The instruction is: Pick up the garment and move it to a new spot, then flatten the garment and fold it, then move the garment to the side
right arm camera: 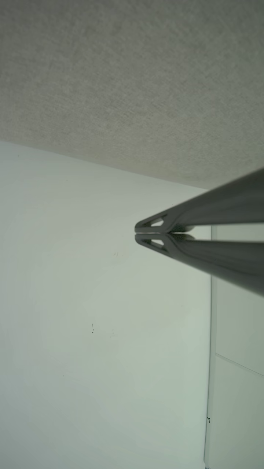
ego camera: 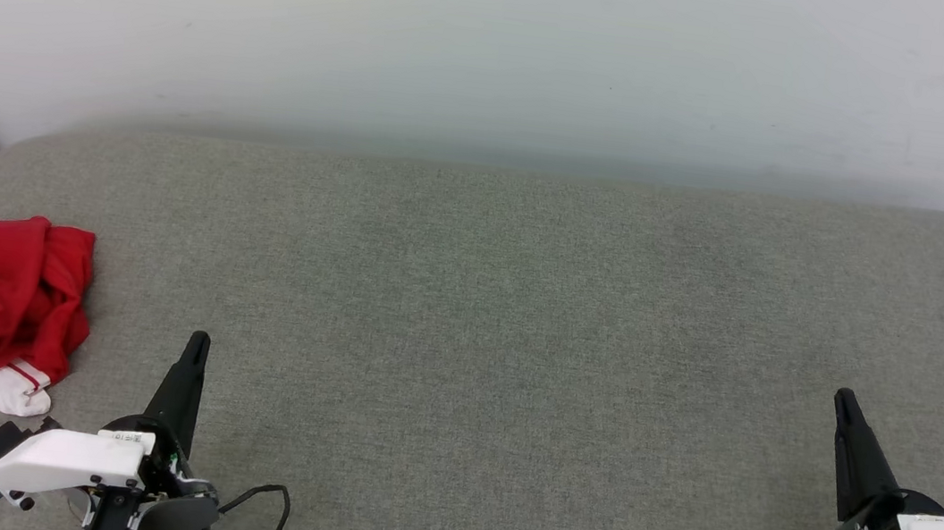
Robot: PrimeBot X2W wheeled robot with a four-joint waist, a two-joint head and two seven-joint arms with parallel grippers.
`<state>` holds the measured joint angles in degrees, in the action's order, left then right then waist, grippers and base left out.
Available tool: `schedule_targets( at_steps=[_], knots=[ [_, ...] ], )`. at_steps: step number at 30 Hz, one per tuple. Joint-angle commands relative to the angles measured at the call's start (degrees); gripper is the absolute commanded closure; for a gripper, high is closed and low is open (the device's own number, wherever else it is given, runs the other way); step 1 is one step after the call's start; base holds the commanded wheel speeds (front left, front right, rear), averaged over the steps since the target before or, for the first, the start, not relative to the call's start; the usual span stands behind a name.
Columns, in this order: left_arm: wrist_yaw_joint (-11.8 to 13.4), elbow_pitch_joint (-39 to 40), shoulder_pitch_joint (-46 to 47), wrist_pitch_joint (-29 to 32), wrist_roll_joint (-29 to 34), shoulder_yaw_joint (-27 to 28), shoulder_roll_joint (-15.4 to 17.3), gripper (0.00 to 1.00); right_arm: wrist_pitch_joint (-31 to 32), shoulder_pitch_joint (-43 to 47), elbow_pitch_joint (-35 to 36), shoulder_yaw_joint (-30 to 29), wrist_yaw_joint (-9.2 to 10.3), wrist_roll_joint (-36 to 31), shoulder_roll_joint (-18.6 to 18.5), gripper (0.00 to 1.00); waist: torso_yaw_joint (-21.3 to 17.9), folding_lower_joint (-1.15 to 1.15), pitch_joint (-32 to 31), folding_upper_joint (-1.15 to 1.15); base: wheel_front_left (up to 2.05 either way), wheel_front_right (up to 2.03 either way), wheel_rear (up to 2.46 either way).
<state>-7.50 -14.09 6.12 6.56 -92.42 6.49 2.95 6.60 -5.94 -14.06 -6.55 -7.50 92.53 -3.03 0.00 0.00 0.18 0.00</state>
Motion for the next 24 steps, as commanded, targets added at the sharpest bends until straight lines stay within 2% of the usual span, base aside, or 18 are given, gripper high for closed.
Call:
schedule_targets(
  at_steps=[1,18,19,24],
  knots=[
    [-0.1,0.0,0.4,0.1,0.1,0.2,-0.1,1.0,0.1,-0.7,-0.1,-0.1,0.02,-0.3,0.2,1.0,0.0,0.0,0.0,0.0,0.0,0.0,0.0],
    [-0.1,0.0,0.4,0.1,0.0,0.2,-0.1,1.0,0.1,-0.7,-0.1,-0.1,0.02,-0.3,0.2,1.0,0.0,0.0,0.0,0.0,0.0,0.0,0.0],
    [0.0,0.0,0.0,0.0,0.0,0.0,0.0,0.0,0.0,0.0,0.0,0.0,0.0,0.0,0.0,0.0,0.0,0.0,0.0,0.0,0.0,0.0,0.0],
    [0.0,-1.2,-1.5,-0.6,0.2,-0.6,-0.2,0.0,-0.5,1.6,-1.6,0.2,0.0,-0.2,0.0,0.0,0.0,0.0,0.0,0.0,0.0,0.0,0.0]
  ],
)
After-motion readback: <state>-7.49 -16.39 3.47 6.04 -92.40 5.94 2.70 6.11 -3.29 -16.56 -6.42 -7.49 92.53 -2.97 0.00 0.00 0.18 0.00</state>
